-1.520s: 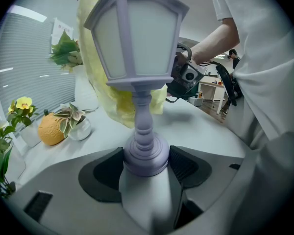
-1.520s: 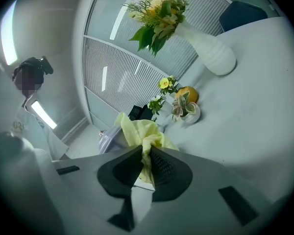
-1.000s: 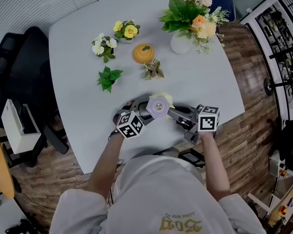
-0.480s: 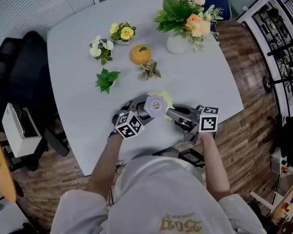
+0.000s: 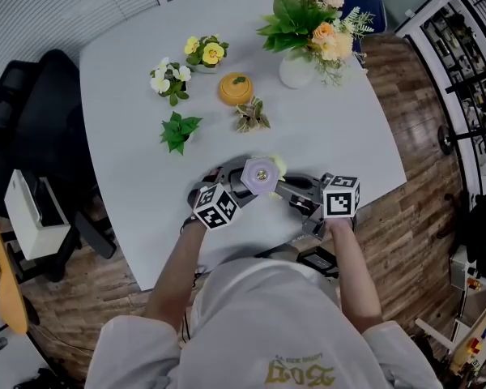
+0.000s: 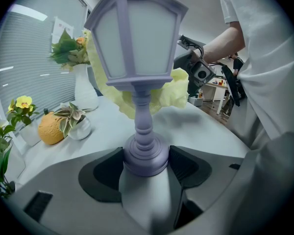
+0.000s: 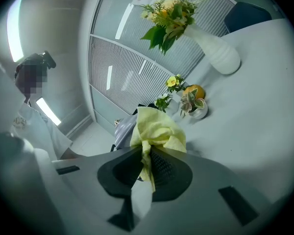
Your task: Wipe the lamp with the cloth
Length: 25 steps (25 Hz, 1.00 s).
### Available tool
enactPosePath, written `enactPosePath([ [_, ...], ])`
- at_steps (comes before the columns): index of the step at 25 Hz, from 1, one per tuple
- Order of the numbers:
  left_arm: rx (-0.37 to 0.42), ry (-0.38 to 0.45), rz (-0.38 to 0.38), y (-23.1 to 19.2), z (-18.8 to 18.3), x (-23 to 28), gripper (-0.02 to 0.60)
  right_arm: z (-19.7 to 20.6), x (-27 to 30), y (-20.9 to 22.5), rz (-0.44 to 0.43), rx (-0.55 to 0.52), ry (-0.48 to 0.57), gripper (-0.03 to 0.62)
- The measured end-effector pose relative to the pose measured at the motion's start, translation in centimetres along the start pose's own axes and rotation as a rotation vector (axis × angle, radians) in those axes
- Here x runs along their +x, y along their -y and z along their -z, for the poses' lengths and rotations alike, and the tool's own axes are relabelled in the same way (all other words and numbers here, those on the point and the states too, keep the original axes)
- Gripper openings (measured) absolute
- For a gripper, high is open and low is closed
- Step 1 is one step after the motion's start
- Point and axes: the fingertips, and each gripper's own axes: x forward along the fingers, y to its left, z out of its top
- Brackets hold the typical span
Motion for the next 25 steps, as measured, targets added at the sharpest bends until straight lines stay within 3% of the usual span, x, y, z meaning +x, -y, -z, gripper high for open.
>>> enactPosePath([
  [4,-0.002,0.001,-0.001,0.0,0.1,0.1,0.304,0.1,0.1,0.2,0.014,-0.002,-0.007,0.046],
  [17,0.0,-0.001,-0.002,0.0,0.2,0.1,0.304,-0.1,-0.5,-1.8,-0.052,-0.016,0.026,0.046],
  [25,-0.003,-0.002,-0.004,0.0,0.1,0.0,0.304,0.7,0.2,-0.1,0.06,-0.031,-0.012,0.046],
])
